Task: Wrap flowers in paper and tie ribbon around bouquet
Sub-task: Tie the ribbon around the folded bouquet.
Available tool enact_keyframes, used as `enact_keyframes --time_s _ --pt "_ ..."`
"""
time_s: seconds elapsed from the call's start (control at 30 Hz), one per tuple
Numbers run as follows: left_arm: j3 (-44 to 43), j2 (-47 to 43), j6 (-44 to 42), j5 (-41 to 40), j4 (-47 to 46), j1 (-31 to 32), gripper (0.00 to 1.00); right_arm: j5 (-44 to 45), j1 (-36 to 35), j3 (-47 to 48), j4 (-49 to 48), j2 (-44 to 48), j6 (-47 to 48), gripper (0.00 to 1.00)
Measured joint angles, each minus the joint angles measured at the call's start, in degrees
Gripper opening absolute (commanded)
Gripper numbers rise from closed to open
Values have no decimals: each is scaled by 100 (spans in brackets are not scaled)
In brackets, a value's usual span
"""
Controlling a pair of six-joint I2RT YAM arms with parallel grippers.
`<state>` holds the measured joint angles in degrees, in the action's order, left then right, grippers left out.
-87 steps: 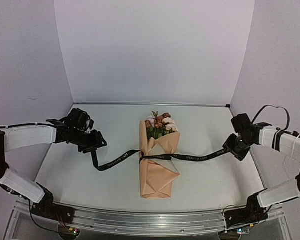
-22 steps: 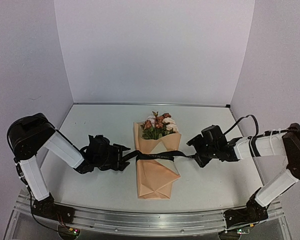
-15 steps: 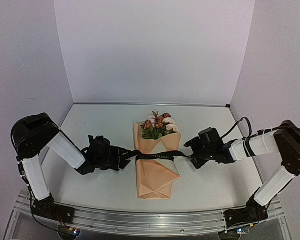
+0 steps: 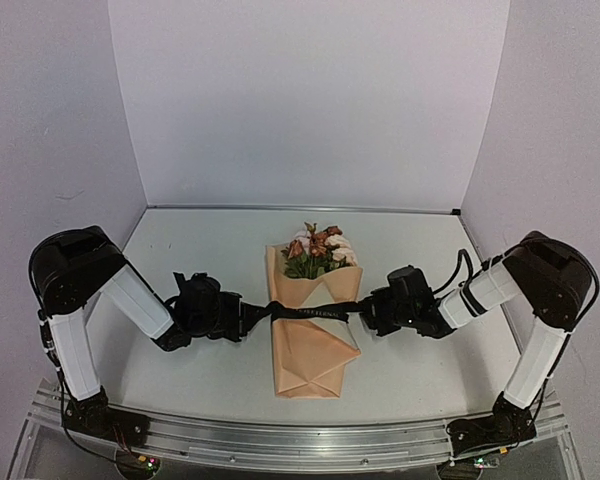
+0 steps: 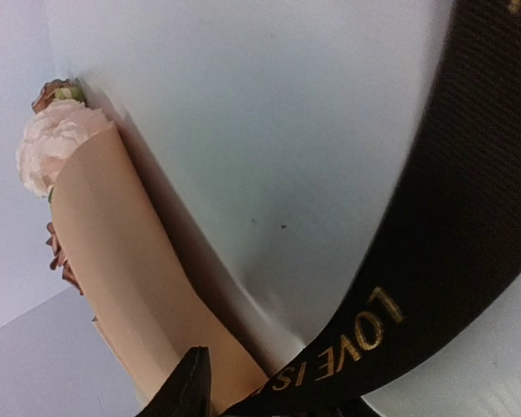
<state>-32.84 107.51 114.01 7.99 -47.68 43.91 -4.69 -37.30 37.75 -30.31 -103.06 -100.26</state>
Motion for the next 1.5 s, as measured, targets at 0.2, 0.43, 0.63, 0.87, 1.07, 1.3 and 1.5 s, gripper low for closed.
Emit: enact_keyframes --time_s 0.2,0.43,0.63,0.87,1.07,1.3,1.5 --pt "0 37 -314 141 -81 -96 0 72 0 -249 -41 24 -63 0" --pt "-27 -713 -1656 214 979 -390 0 372 0 -216 971 738 520 0" --pt "-569 -1503 -3349 48 2197 -444 0 796 0 162 2010 1449 1322 0" --pt "-1143 -1670 -4955 105 3014 -379 0 1052 -23 715 3068 1610 2256 0" --pt "-1488 -1665 -5955 468 3149 -188 0 1108 -37 1250 3594 1603 2796 0" --pt "-1589 -1662 -6507 817 3182 8 0 1062 -81 1838 3852 1340 3162 0" --pt "-1609 -1659 -6847 843 3225 183 0 965 -162 2162 4034 1109 3344 0"
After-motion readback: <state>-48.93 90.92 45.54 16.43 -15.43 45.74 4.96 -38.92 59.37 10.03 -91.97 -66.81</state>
